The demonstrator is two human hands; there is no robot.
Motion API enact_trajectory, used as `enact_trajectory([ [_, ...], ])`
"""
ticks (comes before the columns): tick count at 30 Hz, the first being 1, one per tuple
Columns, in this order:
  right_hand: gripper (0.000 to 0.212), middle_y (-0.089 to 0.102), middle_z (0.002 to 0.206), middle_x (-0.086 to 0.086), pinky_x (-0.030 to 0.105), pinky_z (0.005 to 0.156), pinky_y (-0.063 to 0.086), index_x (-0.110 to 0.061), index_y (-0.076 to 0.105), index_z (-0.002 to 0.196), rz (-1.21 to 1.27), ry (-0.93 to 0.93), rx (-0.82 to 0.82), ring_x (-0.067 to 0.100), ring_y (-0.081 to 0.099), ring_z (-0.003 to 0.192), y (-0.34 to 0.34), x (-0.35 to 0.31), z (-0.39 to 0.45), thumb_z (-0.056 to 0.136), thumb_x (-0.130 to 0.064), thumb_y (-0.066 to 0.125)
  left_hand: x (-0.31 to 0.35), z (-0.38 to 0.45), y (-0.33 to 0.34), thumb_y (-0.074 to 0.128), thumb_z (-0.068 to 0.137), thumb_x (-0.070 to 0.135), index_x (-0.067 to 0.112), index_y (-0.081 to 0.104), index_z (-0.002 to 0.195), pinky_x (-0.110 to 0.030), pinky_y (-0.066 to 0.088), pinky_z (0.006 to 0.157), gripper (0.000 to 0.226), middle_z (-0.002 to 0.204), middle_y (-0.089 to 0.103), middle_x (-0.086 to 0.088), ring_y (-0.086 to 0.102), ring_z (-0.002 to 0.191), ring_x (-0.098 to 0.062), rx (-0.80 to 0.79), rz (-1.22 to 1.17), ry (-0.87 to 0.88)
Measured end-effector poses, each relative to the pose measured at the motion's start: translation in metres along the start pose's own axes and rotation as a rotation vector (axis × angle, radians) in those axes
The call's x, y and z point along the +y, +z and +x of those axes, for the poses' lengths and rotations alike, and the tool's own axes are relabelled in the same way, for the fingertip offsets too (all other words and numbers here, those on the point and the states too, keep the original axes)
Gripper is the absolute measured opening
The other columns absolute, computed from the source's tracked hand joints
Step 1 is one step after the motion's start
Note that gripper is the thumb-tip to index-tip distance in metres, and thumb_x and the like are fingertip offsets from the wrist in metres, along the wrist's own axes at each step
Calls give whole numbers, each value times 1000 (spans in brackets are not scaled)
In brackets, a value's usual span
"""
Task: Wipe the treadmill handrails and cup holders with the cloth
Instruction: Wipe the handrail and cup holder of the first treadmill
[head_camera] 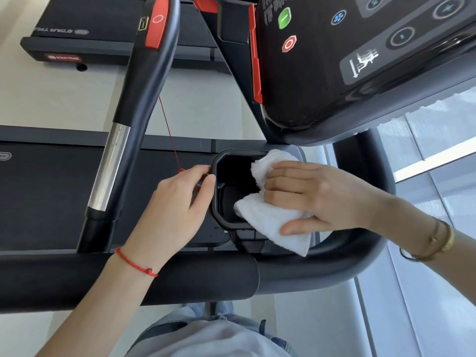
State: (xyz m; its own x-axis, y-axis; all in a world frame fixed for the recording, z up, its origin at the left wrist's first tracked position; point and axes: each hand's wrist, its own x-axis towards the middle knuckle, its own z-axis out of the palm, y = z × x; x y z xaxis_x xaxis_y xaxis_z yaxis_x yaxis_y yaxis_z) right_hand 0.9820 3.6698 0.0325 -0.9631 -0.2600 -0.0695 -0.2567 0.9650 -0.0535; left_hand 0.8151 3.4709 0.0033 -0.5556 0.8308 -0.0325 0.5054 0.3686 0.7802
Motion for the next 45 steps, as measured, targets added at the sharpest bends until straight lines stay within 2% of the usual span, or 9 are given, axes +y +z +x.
enact_trajectory([
  [9, 34, 61, 111, 4, 42, 118, 26, -5, 61, 113, 203, 253, 167, 25, 53, 119, 17, -45, -17, 101, -35, 51, -2, 0, 0, 40, 100, 34, 22, 64, 120, -12, 37, 62, 32, 78, 61, 13, 54, 67, 9, -4, 0, 3],
  [14, 41, 57, 128, 0, 40, 118, 28, -8, 59, 121, 160, 423, 186, 18, 38, 139, 17, -61, -22, 102, -42, 47, -2, 0, 1, 40, 100, 35, 22, 64, 122, -9, 37, 62, 35, 82, 63, 13, 54, 65, 11, -3, -4, 6],
  [19, 67, 22, 161, 0, 27, 114, 32, -8, 38, 147, 119, 646, 68, 15, 13, 150, 12, -77, -20, 100, -55, 27, -2, 0, 2, 41, 101, 33, 22, 64, 119, -12, 37, 60, 31, 82, 63, 15, 55, 65, 10, 6, -2, 17],
  [24, 70, -8, 164, 0, 18, 120, 6, -7, 7, 155, 194, 675, 26, 11, -8, 150, 10, -81, -12, 103, -52, 15, -4, 1, 3, 41, 100, 34, 22, 64, 116, -11, 35, 59, 31, 76, 60, 15, 56, 66, 7, 15, 12, 20],
  [27, 67, -4, 164, 1, 4, 105, 18, -10, 1, 155, 415, 763, 136, 10, 14, 147, 7, -69, 4, 103, -43, 26, -5, 0, 4, 40, 100, 35, 19, 62, 121, -10, 37, 62, 34, 78, 58, 17, 56, 69, 6, 21, 29, 19],
  [30, 64, 18, 159, 3, 13, 75, 30, -15, 10, 154, 470, 839, 188, 21, 50, 119, 8, -46, 21, 101, -31, 41, -4, 0, 5, 41, 101, 34, 17, 62, 123, -9, 37, 63, 35, 77, 56, 19, 56, 68, 7, 30, 36, 24],
  [33, 52, 39, 144, 6, 26, 74, 31, -17, 27, 146, 424, 848, 179, 31, 53, 110, 9, -30, 34, 98, -20, 47, -4, 1, 5, 40, 100, 34, 17, 62, 121, -16, 39, 64, 35, 77, 57, 18, 56, 66, 2, 37, 45, 25],
  [39, 39, 54, 114, -2, 23, 69, 27, -18, 42, 129, -74, 754, 94, 21, 54, 102, 13, -25, 68, 93, -10, 52, -4, 1, 5, 42, 101, 30, 16, 62, 119, -12, 35, 60, 31, 68, 51, 15, 53, 65, 8, 38, 51, 19],
  [45, 36, 56, 125, 3, 34, 70, 41, -17, 45, 131, 267, 766, 180, 30, 59, 96, 2, -22, 47, 97, -22, 54, -4, 1, 3, 41, 102, 32, 18, 62, 124, -12, 37, 63, 33, 73, 53, 17, 53, 66, 7, 21, 43, 19],
])
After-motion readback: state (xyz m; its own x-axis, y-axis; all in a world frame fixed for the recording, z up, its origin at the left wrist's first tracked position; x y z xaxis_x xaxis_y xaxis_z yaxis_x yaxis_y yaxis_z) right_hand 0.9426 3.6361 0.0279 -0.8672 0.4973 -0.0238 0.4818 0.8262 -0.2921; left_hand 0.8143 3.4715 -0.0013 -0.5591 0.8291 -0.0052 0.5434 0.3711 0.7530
